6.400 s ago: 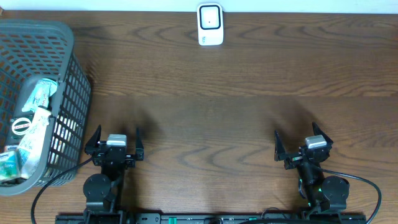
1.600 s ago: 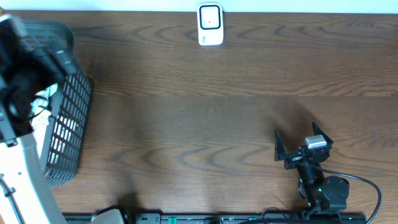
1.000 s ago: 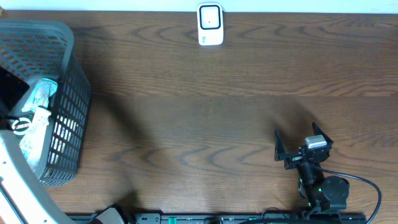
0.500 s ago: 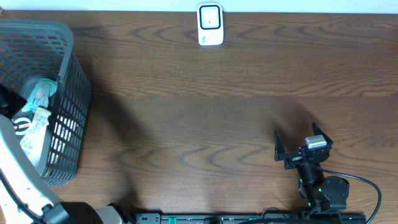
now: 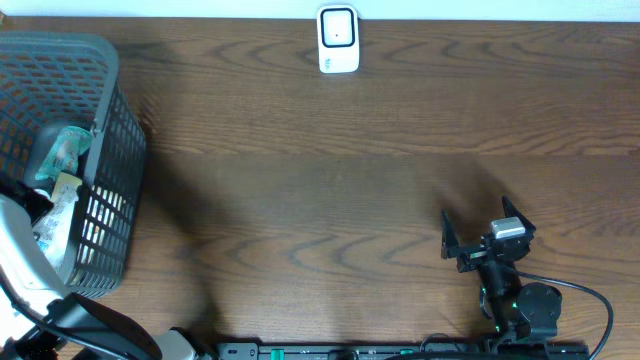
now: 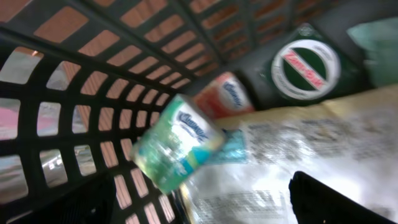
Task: Scan the item barcode
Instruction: 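Reach the left gripper into the grey basket toward the Kleenex packs, then grasp the small Kleenex tissue pack with the left gripper and lift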
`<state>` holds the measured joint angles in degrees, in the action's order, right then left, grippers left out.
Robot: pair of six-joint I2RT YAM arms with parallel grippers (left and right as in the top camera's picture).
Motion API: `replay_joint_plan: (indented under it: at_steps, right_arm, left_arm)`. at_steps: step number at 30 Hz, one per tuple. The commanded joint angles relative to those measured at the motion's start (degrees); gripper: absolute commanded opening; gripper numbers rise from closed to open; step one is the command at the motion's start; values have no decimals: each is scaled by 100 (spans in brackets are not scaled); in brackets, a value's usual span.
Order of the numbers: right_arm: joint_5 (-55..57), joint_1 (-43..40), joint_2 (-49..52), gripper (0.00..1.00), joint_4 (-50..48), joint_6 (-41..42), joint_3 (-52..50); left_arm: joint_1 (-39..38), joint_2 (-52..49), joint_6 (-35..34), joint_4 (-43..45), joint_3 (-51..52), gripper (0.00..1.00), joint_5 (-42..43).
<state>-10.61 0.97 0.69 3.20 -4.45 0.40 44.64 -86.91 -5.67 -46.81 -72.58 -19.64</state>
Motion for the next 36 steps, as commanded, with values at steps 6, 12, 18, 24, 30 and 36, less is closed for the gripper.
replay_joint_plan:
  at_steps: [6,12,18,24,30,36]
  right_arm:
    - [-2,-55,-31,99,26,31,-9]
    - [-2,-55,-31,99,24,31,-9]
    - [-2,-55,-31,99,26,31,-9]
    - [-2,-55,-31,99,26,31,-9]
    - [-2,-55,-31,99,26,31,-9]
    - [-2,-55,-31,99,26,31,-9]
  left_arm:
    - [297,-490,723,146,118,88,-101]
    - [297,-973,1001,109,118,88,-107]
    - [297,-1270,1019,131,122,85,-363]
    - [297,-1405,1019,223,122,68,-356]
    - [295,-1467,1016,236,122,30,-356]
    - [262,-1392,1016,208,120,7,-356]
